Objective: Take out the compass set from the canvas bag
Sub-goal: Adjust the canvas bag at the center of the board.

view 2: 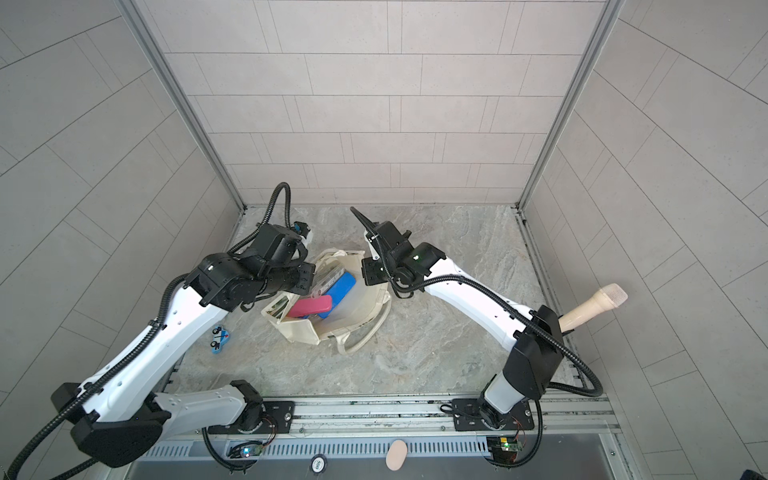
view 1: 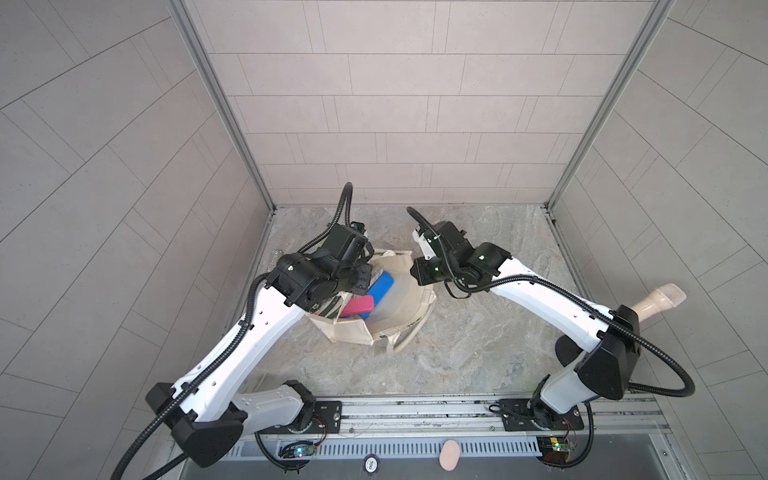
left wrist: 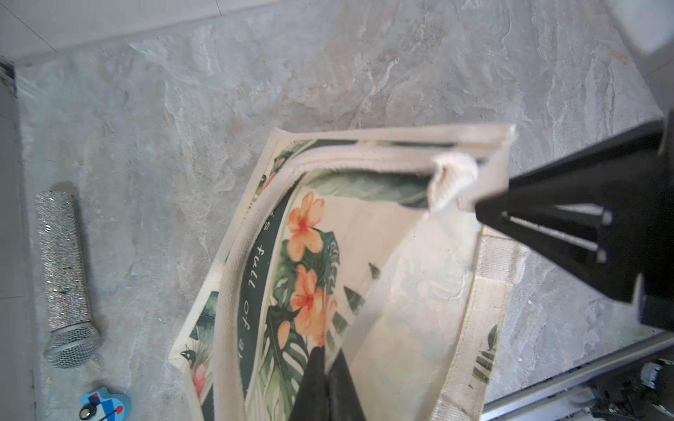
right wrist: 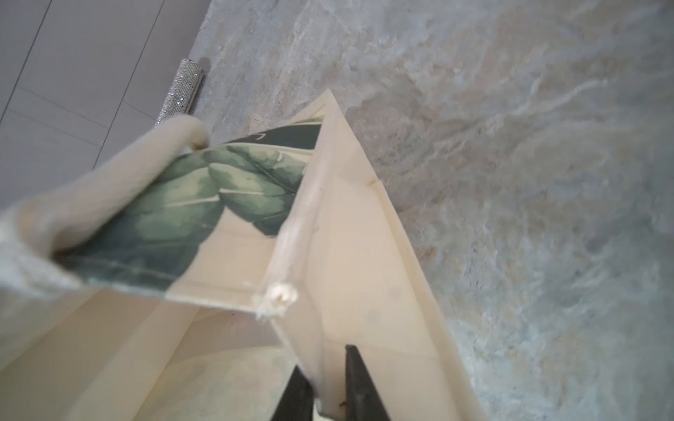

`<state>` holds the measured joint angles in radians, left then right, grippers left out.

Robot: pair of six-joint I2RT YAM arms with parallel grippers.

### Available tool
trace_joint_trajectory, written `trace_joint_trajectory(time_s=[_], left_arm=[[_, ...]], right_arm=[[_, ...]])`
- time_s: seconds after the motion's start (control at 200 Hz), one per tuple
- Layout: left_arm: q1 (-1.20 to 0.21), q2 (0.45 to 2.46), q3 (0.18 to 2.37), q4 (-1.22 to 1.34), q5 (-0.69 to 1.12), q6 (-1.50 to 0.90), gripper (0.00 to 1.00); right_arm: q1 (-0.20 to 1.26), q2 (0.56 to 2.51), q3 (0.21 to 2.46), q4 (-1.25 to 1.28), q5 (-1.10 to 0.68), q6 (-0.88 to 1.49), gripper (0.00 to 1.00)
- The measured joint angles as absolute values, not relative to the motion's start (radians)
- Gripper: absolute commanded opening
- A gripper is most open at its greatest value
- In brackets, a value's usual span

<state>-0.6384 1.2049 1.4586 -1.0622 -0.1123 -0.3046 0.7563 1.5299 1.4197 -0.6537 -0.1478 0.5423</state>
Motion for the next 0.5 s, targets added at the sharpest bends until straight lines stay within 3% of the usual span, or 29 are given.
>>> trace_joint_trajectory(time_s=[0.055,0.1,0.32,0.5], left_arm=[[-0.639,1.205,1.473,-1.061,-0.128,-0.293,0.0],[-0.642,1.207,1.483,-1.059,-0.141,-0.279,0.0],[-0.642,1.304,1.573,-1.053,-0.161,-0.234,0.0],[-0.641,1.399,1.657,-1.061,-0.179,-0.181,0.0]], right_arm=[[0.769,1.487,1.37,-0.654,-0.115,0.547,0.56],[0.779,1.448,1.335,-0.655,-0.088,0.53,0.58],[0.832,1.261,1.26,-0.598,-0.046,0.501,0.42],[0.853,1.263,1.262,-0.524,-0.101,0.513,0.41]])
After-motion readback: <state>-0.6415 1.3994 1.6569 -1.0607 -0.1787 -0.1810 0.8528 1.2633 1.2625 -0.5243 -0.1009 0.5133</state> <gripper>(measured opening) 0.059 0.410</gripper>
